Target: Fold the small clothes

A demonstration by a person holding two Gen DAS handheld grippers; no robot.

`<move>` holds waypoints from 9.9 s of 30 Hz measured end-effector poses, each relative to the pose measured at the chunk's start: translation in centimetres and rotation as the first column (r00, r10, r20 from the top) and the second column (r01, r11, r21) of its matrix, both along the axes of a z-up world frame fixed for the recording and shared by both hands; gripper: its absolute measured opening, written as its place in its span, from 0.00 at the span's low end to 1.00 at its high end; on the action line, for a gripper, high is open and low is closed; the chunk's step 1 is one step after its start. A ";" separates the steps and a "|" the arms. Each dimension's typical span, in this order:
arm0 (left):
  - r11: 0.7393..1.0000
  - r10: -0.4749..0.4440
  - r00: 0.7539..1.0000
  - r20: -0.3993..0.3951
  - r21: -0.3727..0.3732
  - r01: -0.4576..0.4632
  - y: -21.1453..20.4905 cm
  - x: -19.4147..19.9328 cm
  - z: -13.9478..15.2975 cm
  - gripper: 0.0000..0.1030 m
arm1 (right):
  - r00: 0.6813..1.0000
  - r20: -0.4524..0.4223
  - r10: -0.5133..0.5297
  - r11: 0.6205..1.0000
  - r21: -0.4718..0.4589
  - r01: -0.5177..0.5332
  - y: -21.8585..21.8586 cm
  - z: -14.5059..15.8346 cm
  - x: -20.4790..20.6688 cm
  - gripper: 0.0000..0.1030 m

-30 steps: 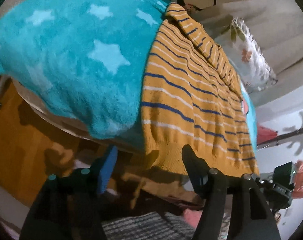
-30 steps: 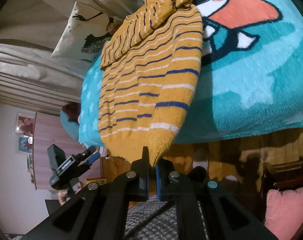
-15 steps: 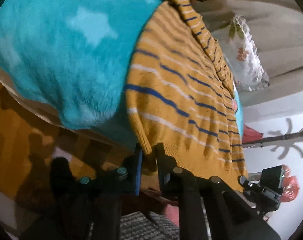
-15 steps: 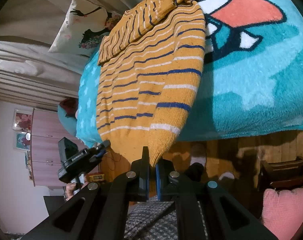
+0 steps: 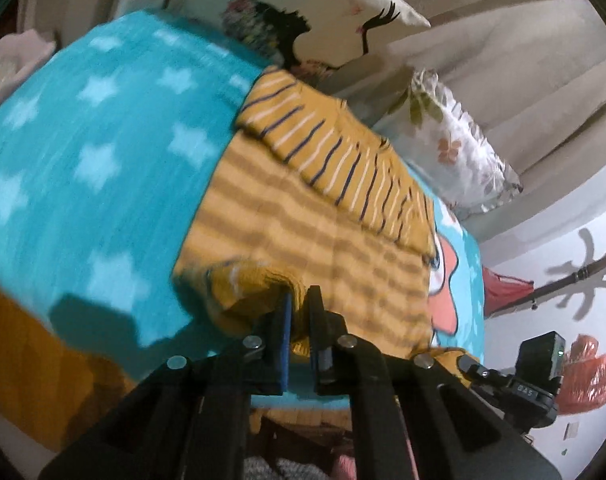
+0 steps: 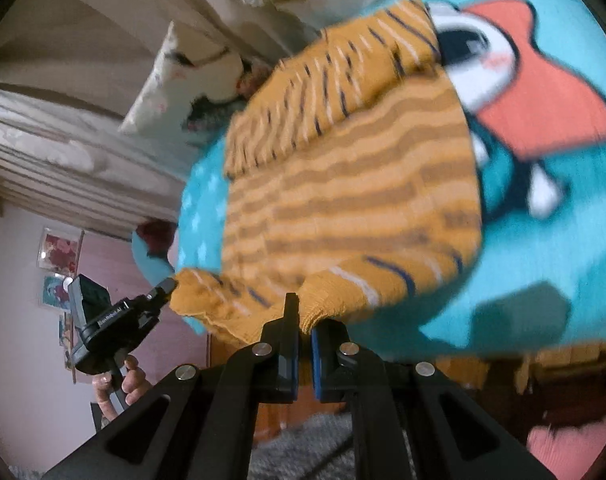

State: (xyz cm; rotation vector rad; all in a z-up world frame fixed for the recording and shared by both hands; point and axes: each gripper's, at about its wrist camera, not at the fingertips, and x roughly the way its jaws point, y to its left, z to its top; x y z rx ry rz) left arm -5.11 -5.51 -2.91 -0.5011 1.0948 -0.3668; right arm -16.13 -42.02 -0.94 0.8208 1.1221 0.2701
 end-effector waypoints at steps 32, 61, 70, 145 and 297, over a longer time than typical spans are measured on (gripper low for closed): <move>0.972 -0.103 0.995 -0.005 0.211 0.102 -6.2 28.3 -1.7 0.40 | 0.896 -0.177 -0.407 0.913 -0.096 0.396 -10.7 -8.5 30.6 0.51; 0.900 -0.116 0.993 -0.029 0.420 0.117 -3.1 23.3 -3.1 0.56 | 0.987 -0.159 -0.036 0.910 -0.413 -0.033 -4.7 -2.8 25.7 0.50; 0.797 -0.129 0.986 -0.104 0.580 0.166 -4.1 18.9 -8.1 0.59 | 0.946 -0.301 -0.119 0.807 -0.584 -0.085 -6.4 -7.1 19.0 0.50; 0.802 -0.090 0.957 0.277 0.590 -0.095 -11.4 -8.3 4.8 0.81 | 0.998 0.011 -0.059 0.774 -0.632 0.052 0.6 2.6 -1.6 0.59; 0.987 -0.014 0.994 -0.105 0.156 0.030 -11.6 10.1 -3.3 0.81 | 1.000 -0.007 -0.030 0.945 -0.325 0.026 -9.7 -4.2 24.4 0.14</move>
